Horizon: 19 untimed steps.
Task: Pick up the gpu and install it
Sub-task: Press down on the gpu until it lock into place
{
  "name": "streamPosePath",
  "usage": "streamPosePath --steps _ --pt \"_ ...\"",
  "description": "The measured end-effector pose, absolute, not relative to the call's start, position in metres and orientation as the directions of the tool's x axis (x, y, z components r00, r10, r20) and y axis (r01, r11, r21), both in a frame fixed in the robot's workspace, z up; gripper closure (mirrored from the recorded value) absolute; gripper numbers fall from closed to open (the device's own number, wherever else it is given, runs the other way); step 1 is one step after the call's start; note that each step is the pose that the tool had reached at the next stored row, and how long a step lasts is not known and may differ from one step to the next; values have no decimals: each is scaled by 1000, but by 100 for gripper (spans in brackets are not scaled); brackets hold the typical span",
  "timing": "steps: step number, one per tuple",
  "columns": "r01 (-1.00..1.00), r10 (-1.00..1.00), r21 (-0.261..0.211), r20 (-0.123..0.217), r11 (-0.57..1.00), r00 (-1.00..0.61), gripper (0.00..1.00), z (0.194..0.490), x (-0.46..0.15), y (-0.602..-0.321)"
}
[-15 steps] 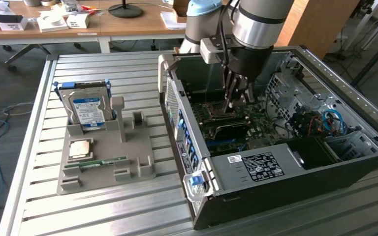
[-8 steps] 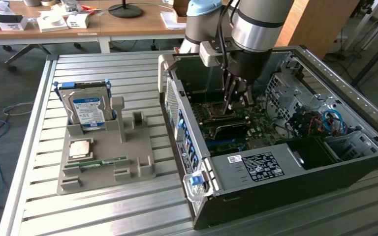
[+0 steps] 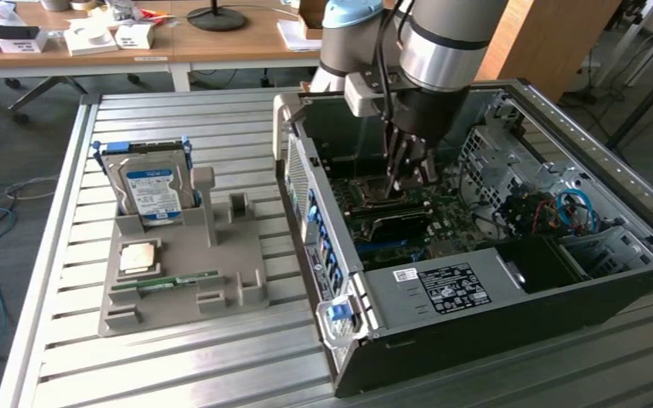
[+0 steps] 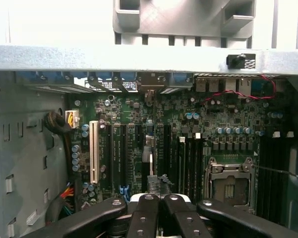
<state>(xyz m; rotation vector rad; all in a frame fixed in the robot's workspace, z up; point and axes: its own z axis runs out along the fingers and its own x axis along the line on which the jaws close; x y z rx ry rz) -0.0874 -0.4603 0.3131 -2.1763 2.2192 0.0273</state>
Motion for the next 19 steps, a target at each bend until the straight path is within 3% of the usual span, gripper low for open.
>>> streamPosePath --steps 19 --pt "-1000 -999 -11 -36 20 -19 89 298 -87 -460"
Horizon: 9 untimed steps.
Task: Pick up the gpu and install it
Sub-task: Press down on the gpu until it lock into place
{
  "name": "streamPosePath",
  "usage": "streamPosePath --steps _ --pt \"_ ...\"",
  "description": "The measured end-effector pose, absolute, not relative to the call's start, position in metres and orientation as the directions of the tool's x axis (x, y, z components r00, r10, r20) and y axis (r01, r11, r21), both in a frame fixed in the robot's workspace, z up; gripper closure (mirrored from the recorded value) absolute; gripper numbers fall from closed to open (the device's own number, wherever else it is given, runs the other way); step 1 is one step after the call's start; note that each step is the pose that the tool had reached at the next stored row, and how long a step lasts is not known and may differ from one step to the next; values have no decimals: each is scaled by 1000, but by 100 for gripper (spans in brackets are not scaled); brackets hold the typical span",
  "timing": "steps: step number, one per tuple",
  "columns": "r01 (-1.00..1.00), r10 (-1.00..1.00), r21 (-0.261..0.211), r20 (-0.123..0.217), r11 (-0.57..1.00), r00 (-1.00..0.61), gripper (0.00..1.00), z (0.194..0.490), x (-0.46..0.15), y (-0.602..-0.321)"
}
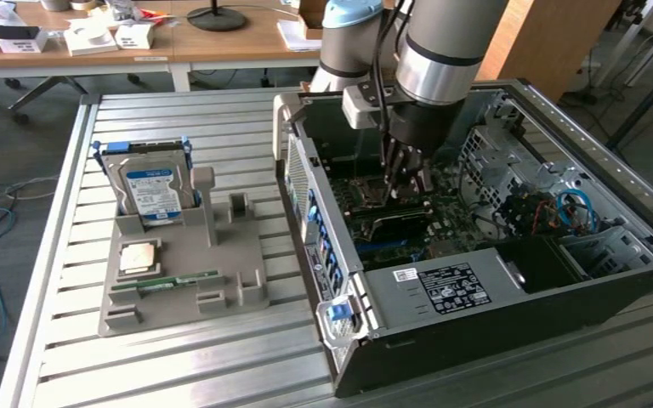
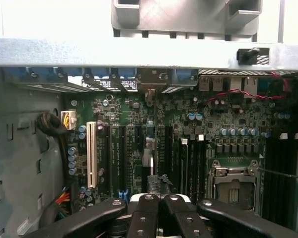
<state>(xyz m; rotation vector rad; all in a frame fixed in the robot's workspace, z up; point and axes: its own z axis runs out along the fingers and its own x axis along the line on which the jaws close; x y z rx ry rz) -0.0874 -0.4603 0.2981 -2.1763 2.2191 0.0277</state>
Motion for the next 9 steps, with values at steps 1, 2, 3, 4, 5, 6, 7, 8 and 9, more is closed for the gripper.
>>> streamPosePath --steps 1,2,3,4,5,6,7,8,9 --pt "-1000 -999 -11 -36 20 -19 89 297 -87 -460" --pt "-1000 -999 -11 -36 20 -19 89 296 -87 -460" --pt "-1000 -999 -11 -36 20 -19 89 296 -87 -460" --pt "-1000 -999 -11 -36 20 -19 89 296 -87 -460" --pt "-1000 -999 -11 -36 20 -19 89 296 -87 -460" --pt "-1000 -999 -11 -36 20 -19 89 296 -87 -460" --pt "-1000 -999 -11 -36 20 -19 89 296 -87 -460" --pt "-1000 -999 -11 -36 20 -19 89 296 -87 -459" --pt "-1000 -999 -11 -36 20 -19 89 296 -87 -458"
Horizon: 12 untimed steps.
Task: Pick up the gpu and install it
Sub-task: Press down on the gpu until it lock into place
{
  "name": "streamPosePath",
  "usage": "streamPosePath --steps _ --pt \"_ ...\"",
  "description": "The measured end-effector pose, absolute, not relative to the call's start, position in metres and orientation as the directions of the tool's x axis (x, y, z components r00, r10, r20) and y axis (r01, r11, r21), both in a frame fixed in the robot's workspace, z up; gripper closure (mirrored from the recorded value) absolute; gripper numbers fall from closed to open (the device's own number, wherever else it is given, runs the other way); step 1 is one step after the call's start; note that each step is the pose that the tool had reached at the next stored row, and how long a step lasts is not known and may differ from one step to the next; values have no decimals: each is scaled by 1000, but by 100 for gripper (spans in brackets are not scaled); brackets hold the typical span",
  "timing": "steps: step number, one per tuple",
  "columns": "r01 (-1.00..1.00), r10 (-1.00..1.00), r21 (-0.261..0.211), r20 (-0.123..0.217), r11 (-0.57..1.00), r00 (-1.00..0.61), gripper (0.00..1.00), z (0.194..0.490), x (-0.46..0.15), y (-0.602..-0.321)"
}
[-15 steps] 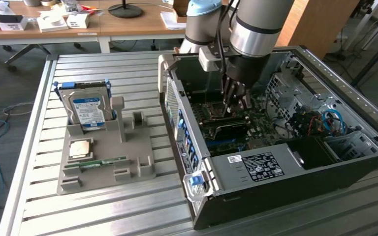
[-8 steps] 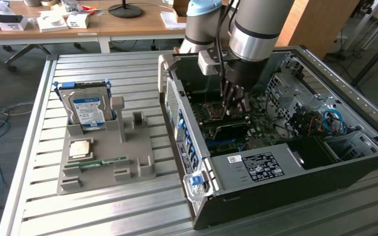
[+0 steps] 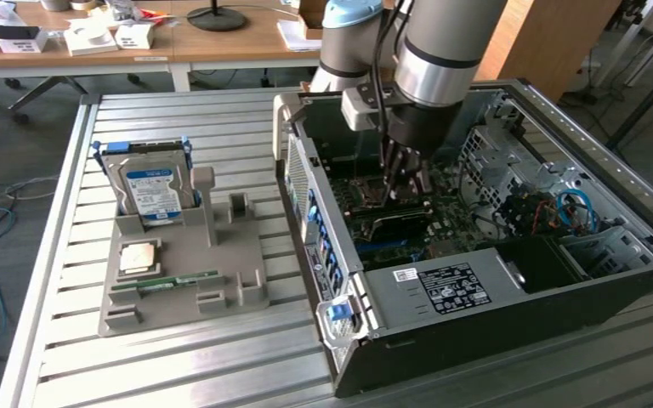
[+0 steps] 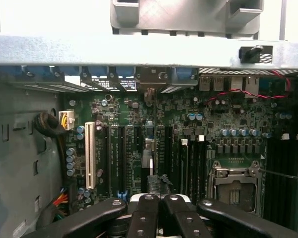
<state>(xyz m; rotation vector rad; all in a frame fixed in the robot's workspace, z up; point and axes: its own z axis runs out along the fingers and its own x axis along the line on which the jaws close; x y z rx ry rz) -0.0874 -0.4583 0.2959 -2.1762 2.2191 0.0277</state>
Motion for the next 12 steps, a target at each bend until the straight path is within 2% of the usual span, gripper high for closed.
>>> streamPosePath --steps 12 --pt "-1000 -999 -11 -36 20 -19 89 287 -88 -456"
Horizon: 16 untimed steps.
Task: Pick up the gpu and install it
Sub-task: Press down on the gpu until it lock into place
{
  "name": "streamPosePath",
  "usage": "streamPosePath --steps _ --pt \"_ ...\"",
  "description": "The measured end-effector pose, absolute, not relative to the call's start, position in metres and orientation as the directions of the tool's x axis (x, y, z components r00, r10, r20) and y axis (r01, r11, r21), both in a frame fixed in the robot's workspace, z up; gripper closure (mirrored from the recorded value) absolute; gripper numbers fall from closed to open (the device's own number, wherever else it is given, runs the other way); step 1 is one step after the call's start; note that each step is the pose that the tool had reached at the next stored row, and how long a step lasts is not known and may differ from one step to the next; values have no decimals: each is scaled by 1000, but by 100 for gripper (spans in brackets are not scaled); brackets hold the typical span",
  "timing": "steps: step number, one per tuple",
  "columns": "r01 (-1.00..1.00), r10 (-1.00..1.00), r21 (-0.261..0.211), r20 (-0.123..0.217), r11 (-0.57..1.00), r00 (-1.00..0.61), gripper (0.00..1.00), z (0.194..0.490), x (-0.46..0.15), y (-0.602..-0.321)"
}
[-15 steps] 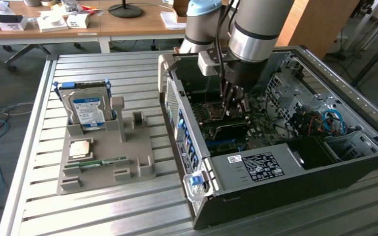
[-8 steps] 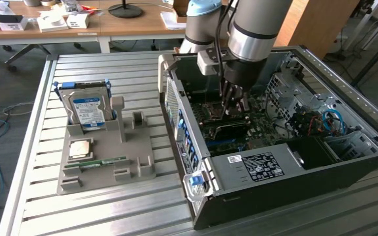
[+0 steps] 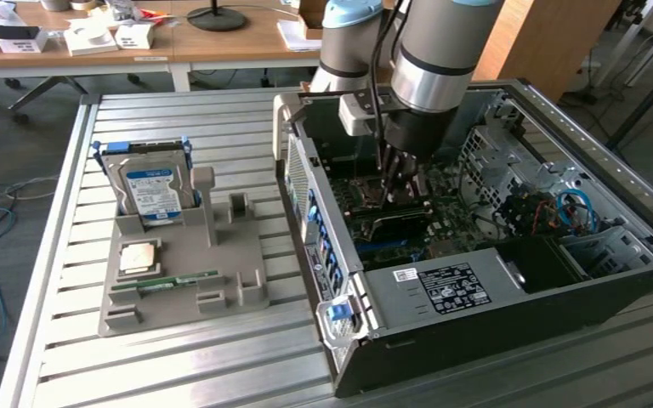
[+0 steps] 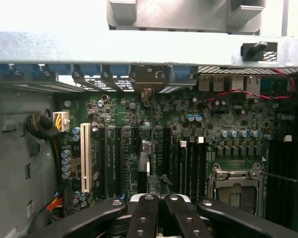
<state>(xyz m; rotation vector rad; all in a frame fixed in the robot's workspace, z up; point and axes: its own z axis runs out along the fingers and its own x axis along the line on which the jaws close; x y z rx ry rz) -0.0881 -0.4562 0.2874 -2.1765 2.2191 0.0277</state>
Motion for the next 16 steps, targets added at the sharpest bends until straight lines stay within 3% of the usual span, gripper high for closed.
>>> streamPosePath --steps 16 --pt "-1000 -999 -11 -36 20 -19 89 282 -88 -454"
